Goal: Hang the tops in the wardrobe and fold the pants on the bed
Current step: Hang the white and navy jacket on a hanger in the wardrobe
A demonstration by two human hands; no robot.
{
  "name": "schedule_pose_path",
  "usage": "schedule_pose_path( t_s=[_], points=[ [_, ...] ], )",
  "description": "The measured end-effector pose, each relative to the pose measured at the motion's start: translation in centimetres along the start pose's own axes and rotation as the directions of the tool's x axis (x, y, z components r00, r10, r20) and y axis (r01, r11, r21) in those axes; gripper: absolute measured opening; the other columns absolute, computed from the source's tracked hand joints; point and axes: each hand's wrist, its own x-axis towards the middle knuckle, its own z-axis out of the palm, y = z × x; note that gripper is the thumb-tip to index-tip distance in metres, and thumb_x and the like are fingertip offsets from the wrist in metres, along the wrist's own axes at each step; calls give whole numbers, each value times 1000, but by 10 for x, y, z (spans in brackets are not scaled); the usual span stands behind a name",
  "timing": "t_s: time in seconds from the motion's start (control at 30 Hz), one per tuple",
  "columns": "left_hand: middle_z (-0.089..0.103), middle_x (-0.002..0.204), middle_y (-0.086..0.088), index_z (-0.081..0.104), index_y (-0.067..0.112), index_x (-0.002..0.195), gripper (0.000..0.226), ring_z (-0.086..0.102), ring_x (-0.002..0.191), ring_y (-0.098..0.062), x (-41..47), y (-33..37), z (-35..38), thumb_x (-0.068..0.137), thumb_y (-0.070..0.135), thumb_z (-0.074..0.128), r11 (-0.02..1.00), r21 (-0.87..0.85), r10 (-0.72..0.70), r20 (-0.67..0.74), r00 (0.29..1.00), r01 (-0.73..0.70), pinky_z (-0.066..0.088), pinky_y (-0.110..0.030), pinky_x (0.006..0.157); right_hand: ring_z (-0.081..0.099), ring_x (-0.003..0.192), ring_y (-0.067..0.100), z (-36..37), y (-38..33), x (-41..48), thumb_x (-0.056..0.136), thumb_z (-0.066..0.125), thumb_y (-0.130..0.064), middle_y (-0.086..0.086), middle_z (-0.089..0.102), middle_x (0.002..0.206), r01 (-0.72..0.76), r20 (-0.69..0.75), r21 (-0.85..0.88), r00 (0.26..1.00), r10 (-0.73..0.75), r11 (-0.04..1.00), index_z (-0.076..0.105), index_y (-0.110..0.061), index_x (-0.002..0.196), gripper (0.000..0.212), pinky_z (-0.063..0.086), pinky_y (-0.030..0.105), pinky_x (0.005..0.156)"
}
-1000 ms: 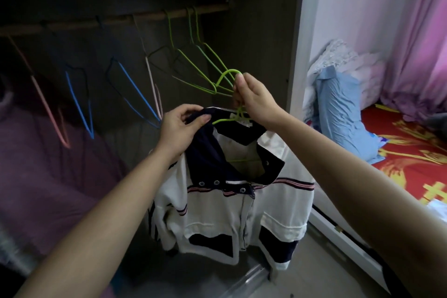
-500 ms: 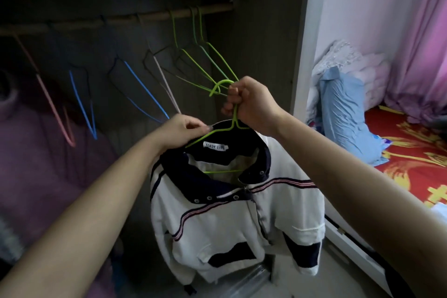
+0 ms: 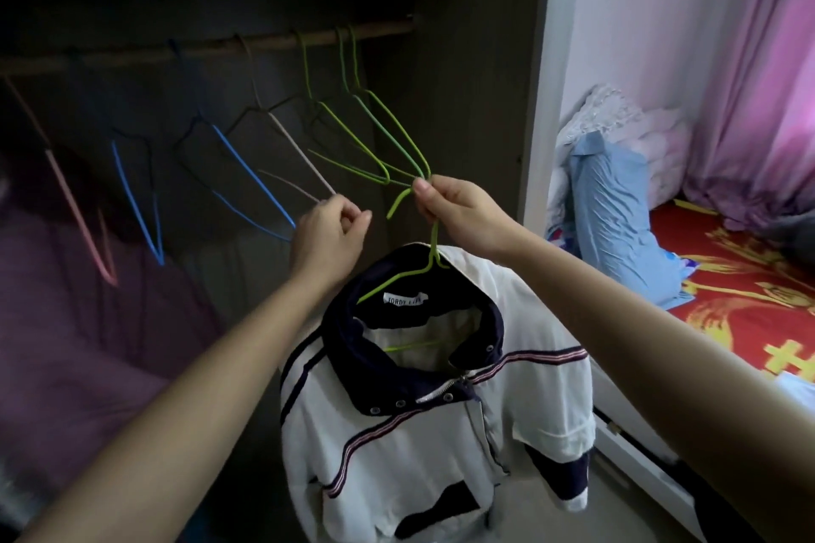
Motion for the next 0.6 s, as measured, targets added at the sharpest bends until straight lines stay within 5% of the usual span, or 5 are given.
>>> schedule_pose_path(
  t_s=[0.1, 0.2, 0.3, 0.43, 0.6],
  points=[
    [62, 74, 6, 71, 23, 80, 48, 59, 73, -8, -10, -3, -1, 88, 64, 48, 967, -176, 223, 217, 950, -187, 43, -27, 66, 47, 65, 5, -3, 14, -1, 106, 43, -37, -6, 53, 70, -47, -52, 25, 997, 48, 999, 57, -16, 76, 39, 41, 24, 69],
    [64, 80, 7, 74, 24, 87, 40, 59, 82, -14, -26, -6, 15, 90, 59, 56, 960, -23, 256, 479, 839, -280, 47, -33, 79, 46, 63, 3, 2, 22, 0, 105, 45, -40, -12, 52, 65, -58, -99, 38, 993, 62, 998, 58, -19, 74, 40, 39, 23, 67],
    [65, 77, 3, 72, 15, 82, 29, 61, 84, -25, -36, -9, 31, 96, 38, 61, 980, -78, 201, 401, 894, -185, 45, -39, 81, 44, 58, 0, 10, 30, 0, 104, 47, -44, -16, 51, 59, -57, -139, 12, 989, 58, 998, 60, -22, 72, 40, 37, 15, 59],
    [54, 80, 7, 67, 19, 82, 36, 55, 92, -23, -44, -7, 39, 101, 43, 47, 958, 41, 231, 473, 850, -283, 44, -45, 86, 43, 59, 5, 8, 40, -4, 103, 48, -46, -12, 49, 60, -87, -173, 26, 981, 91, 996, 63, -21, 75, 41, 38, 21, 60],
    [56, 83, -2, 66, 10, 78, 33, 54, 88, -26, -46, -4, 45, 100, 31, 54, 986, -8, 160, 273, 949, -164, 39, -38, 72, 58, 71, 3, 2, 45, -5, 102, 49, -47, -9, 63, 77, -64, -277, 47, 958, 74, 997, 72, -23, 101, 33, 51, 26, 69]
  ],
)
